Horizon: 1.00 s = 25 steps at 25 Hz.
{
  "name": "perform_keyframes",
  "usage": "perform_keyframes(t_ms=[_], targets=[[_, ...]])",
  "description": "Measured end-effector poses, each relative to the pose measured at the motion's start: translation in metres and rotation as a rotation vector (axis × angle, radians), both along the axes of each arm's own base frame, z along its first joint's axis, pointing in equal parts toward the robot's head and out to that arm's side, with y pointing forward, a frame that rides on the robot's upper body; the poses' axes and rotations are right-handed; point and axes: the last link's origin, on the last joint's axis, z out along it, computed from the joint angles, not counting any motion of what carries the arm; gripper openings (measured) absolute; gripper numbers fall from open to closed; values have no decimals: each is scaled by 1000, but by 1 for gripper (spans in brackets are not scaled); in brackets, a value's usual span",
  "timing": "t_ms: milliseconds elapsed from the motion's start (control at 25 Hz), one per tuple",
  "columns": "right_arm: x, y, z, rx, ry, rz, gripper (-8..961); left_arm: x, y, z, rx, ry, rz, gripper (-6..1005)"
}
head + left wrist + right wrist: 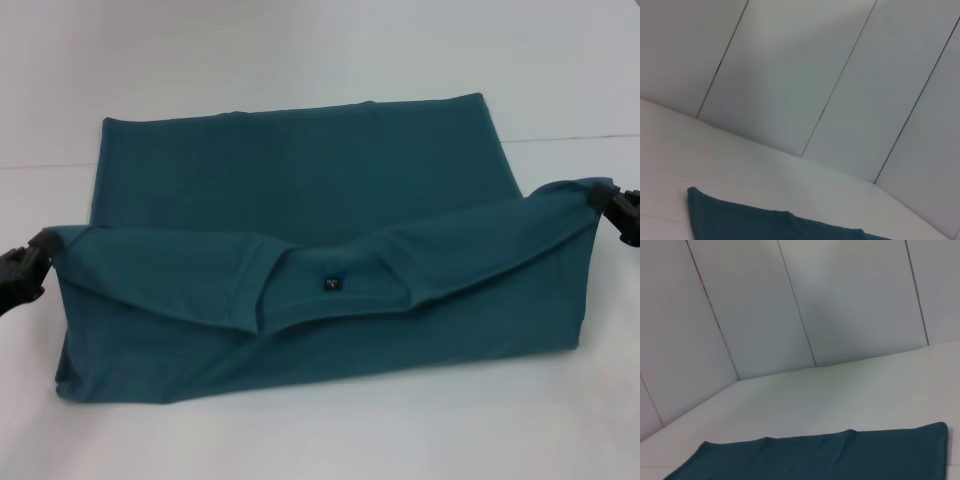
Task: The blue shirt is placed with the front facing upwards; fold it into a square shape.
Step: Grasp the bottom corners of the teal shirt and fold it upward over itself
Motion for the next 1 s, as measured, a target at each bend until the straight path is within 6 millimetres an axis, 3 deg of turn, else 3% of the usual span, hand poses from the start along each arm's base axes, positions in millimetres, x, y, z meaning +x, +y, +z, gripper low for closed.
perform_keyframes(t_ms=[560,1000], targets=[[-8,26,2,26,-30,-32,14,17,38,4,13,41,3,39],[-20,54,-2,24,-81,-54,14,20,54,-1,10,79,53,40]])
